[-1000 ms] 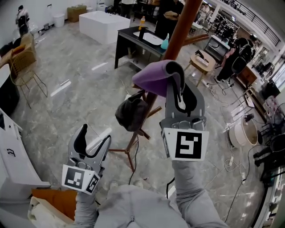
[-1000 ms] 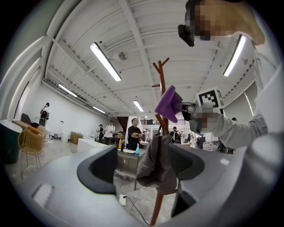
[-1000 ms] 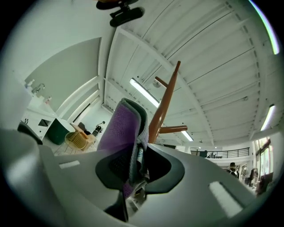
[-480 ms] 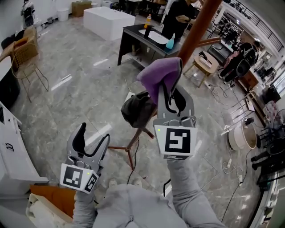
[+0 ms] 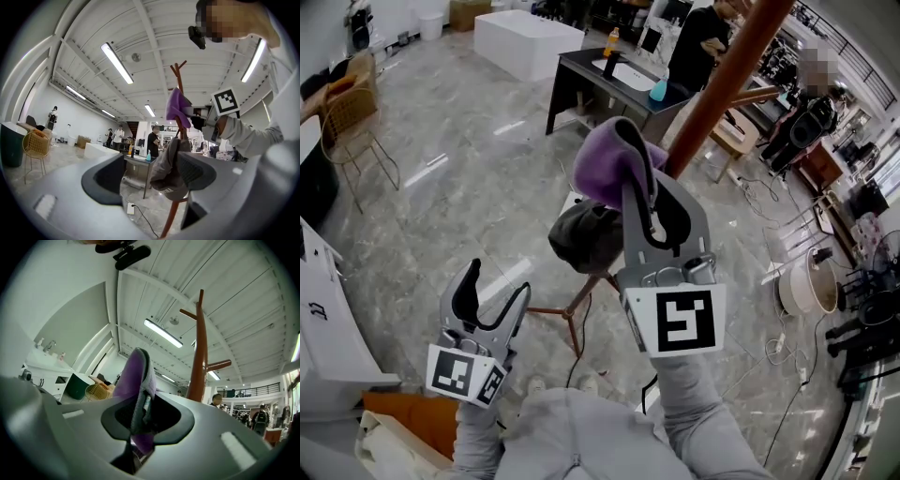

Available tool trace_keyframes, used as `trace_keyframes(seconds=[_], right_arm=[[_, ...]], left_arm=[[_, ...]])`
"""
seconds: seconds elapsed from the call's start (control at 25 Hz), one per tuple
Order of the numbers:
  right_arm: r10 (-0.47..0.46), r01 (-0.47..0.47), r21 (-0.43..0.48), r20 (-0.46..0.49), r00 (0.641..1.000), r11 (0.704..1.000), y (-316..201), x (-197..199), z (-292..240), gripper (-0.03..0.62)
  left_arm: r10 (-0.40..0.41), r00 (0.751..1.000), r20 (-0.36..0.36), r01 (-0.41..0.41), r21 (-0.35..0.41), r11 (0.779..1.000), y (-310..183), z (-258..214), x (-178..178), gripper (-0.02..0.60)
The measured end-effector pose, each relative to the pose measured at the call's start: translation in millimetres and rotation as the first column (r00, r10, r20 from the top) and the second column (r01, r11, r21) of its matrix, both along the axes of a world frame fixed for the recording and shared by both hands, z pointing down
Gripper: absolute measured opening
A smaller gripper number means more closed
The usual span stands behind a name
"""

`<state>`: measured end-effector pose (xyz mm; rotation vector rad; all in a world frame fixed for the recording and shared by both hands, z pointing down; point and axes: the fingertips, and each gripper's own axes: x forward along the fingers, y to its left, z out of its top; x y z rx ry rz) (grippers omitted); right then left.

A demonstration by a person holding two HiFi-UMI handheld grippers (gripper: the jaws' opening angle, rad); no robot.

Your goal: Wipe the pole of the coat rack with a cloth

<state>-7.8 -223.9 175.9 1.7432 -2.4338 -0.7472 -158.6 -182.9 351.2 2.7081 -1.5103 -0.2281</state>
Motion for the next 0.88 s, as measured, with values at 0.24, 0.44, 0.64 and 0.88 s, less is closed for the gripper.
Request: trace_keyframes(seconds=[0.24,0.44,0.64,0.88], right_arm=[[-0.1,0.1,0.042,-0.009,0.995,0.994,23.1,-31.4,-12.3,0.051],[-0.186,0.185,0.041,0.006,0.983,0.982,46.3,-46.5,-10.7,0.051],[-0.154,0.152,0.059,0.027,0.988,0.987,64.0,-17.9,-9.4,0.051],[0.002,-0.012,0.115,0.084,0.996,0.993,75.2,75.7,-17.9,0.051]], left_arm=[[0.004,1.0,-0.002,-0.004,-0.004,1.0,-0.3,1.5,1.9,0.383],[0.005,1.0,0.001,-0.005,-0.007,1.0,0.0,3.2,2.4,0.383],[0.017,1.0,0.009,-0.017,-0.006,1.0,0.1,3.4,10.0,0.383],[0.032,0.999,0.024,-0.031,-0.01,0.999,-3.6,0.3,29.1,0.383]])
